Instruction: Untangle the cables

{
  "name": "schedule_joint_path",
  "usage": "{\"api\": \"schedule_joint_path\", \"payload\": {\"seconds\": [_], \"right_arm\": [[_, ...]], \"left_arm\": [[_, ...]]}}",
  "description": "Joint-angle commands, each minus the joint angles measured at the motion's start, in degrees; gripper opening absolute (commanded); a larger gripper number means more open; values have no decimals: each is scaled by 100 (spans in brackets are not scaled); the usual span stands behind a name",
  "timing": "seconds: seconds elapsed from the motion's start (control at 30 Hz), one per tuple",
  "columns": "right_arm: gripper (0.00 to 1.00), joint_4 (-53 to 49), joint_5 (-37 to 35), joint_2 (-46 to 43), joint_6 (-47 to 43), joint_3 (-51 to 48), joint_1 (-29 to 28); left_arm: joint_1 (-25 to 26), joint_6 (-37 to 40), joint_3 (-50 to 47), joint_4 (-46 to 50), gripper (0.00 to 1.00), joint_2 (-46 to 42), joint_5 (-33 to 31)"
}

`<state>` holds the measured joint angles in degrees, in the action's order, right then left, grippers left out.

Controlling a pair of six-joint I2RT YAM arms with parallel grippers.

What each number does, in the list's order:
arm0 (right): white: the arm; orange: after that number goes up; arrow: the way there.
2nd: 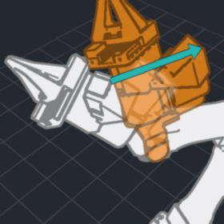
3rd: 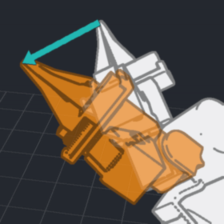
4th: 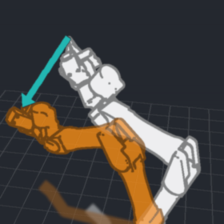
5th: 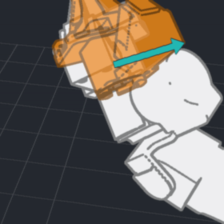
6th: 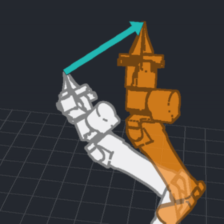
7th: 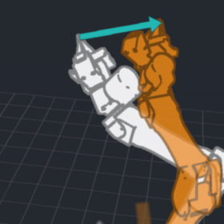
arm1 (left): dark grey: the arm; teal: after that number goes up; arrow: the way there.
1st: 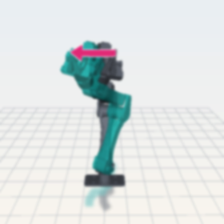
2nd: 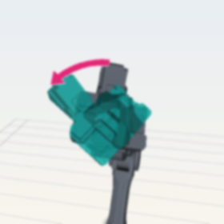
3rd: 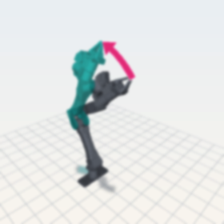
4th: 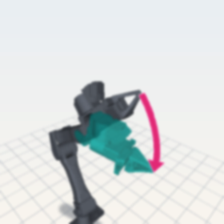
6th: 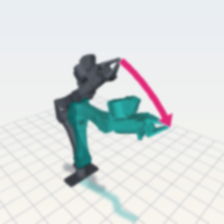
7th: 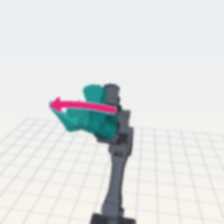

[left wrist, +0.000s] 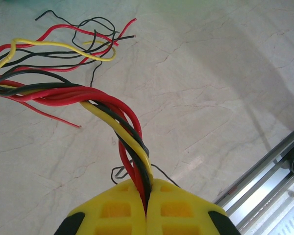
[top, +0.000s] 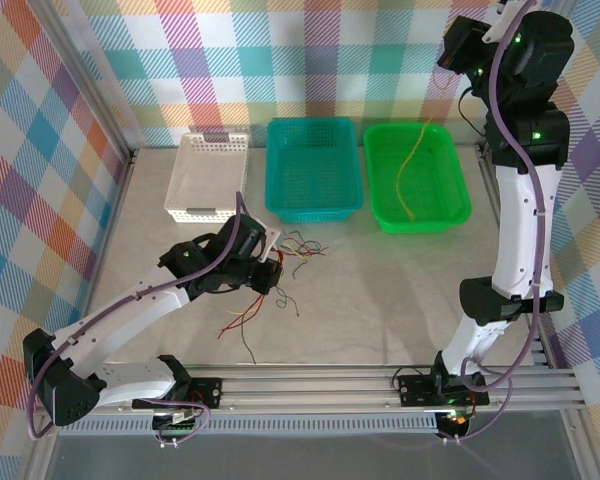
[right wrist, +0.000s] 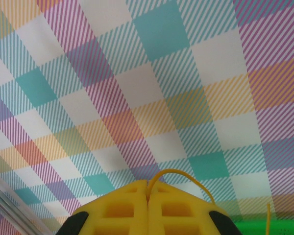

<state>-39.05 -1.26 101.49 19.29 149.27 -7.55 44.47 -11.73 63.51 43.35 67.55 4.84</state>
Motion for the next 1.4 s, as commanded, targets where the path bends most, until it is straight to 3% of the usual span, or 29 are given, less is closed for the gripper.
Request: {"api": "schedule_joint_path", "payload": {"seconds": [0.0, 0.63, 1.1, 1.37], "right_arm": [[0, 416, 106, -168, 145, 129, 34], [0, 443, 272, 462, -72, -529, 399], [0, 1881, 121, -227, -13, -4493, 404], [0, 971, 7, 326, 464, -4826, 418]], "left_arm": [[-43, 144, -30, -90, 0, 45, -14], [-39, 153, -64, -90, 0, 93, -54], [-40, 166, -71, -86, 0, 88, -39], [-43, 168, -64, -84, 0, 79, -36]]}}
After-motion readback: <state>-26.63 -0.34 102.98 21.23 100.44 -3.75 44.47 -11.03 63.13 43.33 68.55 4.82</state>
